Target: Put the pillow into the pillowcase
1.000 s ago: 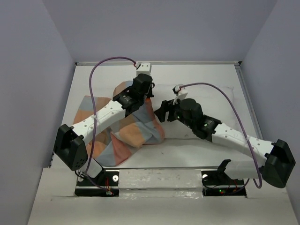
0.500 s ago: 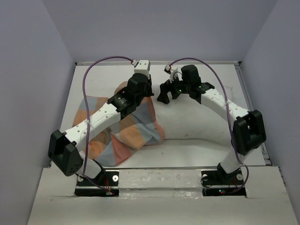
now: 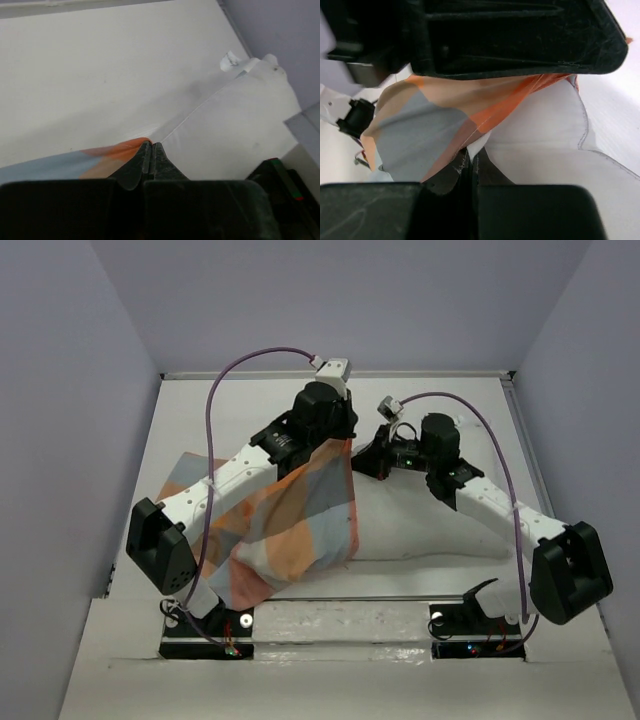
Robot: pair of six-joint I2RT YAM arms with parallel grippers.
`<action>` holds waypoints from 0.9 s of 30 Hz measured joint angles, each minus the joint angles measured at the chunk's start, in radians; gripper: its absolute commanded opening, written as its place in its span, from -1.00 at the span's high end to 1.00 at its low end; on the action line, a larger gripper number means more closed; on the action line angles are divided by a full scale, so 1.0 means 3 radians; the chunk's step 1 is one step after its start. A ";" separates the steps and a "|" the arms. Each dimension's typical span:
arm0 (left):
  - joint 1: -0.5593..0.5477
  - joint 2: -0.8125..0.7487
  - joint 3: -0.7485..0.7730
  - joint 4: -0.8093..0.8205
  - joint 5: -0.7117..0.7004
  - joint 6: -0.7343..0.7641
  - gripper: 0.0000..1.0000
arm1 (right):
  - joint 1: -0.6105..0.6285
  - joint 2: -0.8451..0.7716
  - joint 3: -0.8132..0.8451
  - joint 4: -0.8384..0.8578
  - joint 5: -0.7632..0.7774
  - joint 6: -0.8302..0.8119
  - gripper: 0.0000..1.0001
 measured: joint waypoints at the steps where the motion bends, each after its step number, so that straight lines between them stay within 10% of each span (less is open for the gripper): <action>1: -0.0046 0.0017 0.0065 -0.0017 0.0025 -0.0020 1.00 | 0.0000 -0.0079 -0.0093 0.0141 0.0052 0.0122 1.00; 14: -0.0582 -0.0006 0.0177 0.0370 0.0228 -0.0510 1.00 | -0.0196 0.0453 -0.0446 0.1834 0.0520 0.1867 1.00; 27: -0.0549 -0.0571 -0.0716 0.0570 -0.0186 -0.0680 1.00 | -0.0141 -0.0833 -0.0933 0.1019 0.1255 0.1951 1.00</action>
